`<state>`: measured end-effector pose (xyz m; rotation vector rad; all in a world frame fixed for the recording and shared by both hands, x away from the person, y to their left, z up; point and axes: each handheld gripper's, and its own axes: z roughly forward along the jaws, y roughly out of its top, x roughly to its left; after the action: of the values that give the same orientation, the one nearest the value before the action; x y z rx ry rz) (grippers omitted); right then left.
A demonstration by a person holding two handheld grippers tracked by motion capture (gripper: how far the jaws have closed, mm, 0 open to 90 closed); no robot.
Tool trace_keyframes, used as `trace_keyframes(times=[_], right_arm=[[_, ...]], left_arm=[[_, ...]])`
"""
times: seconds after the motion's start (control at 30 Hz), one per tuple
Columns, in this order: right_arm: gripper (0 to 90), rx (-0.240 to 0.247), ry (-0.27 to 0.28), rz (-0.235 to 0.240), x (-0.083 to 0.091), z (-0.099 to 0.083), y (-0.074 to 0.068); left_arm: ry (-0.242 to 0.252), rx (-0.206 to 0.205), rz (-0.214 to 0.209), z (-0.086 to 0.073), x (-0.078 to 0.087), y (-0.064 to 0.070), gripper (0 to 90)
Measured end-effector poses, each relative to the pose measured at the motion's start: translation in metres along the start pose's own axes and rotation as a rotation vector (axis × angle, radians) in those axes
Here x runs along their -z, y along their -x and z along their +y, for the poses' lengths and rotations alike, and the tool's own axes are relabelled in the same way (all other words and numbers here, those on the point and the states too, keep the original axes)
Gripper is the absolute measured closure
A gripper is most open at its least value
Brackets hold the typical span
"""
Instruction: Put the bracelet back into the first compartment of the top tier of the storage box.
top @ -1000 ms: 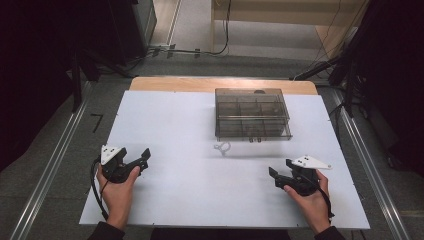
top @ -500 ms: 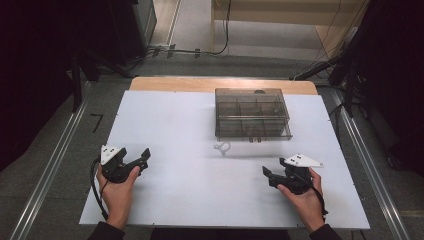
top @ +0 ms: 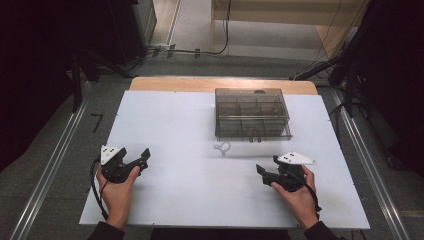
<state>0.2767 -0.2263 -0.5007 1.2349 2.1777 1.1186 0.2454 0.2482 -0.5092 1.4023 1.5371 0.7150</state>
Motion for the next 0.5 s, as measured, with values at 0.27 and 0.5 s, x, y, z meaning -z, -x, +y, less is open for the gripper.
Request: trace_keyframes(times=[0.27,0.5], right_arm=[[26.3,0.005,0.000,0.008,-0.0052,0.0030,-0.0040],[26.3,0.013,0.001,0.020,-0.0107,0.0064,-0.0080]], left_arm=[[0.001,0.001,0.000,0.0000,-0.0004,0.0001,11.8],[0.002,0.000,0.000,0.0001,-0.0004,-0.0002,11.8]])
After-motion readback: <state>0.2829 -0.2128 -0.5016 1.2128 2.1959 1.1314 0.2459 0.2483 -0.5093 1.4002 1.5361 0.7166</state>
